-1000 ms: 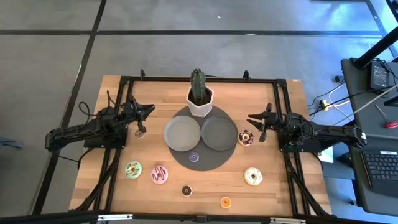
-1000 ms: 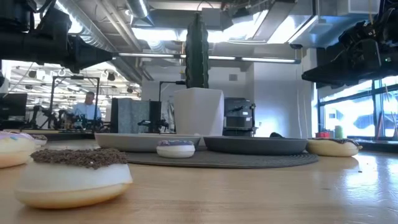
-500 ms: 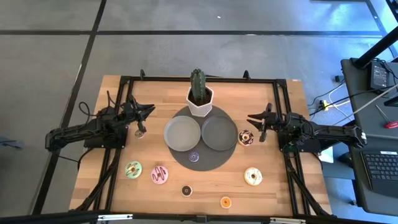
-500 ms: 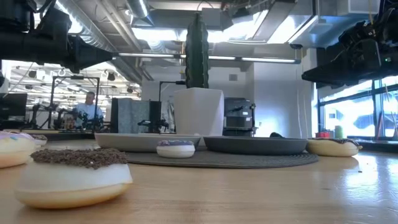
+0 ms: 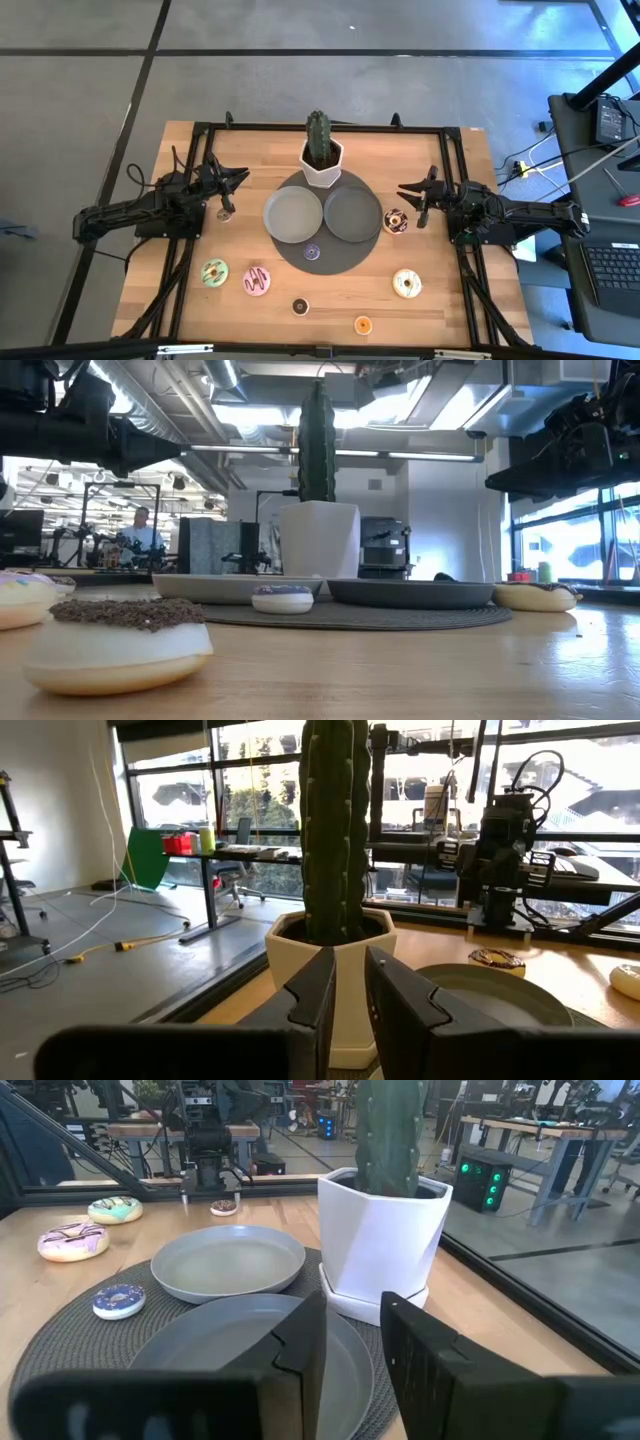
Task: Pick & Place donuts
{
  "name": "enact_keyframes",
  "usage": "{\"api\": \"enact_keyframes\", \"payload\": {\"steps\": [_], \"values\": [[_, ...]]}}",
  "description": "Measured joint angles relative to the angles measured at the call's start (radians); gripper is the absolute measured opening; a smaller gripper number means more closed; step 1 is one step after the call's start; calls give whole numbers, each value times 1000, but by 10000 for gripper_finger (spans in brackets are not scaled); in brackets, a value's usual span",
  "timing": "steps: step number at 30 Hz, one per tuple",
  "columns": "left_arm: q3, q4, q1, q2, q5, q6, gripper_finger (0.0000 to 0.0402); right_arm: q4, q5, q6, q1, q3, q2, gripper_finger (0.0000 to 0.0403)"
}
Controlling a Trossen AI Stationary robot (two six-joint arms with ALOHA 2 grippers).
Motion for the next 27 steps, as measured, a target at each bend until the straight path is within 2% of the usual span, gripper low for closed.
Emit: {"api": "enact_keyframes", "payload": {"steps": [21, 24, 27], "values": [[0, 0, 0, 0, 0, 0, 53, 0, 0, 3, 0, 0, 0, 100], [0, 0, 0, 0, 0, 0, 52, 0, -13, 88, 0, 0, 0, 100], [0, 0, 0, 0, 0, 0, 54, -1, -48, 264, 0, 0, 0, 100]]}}
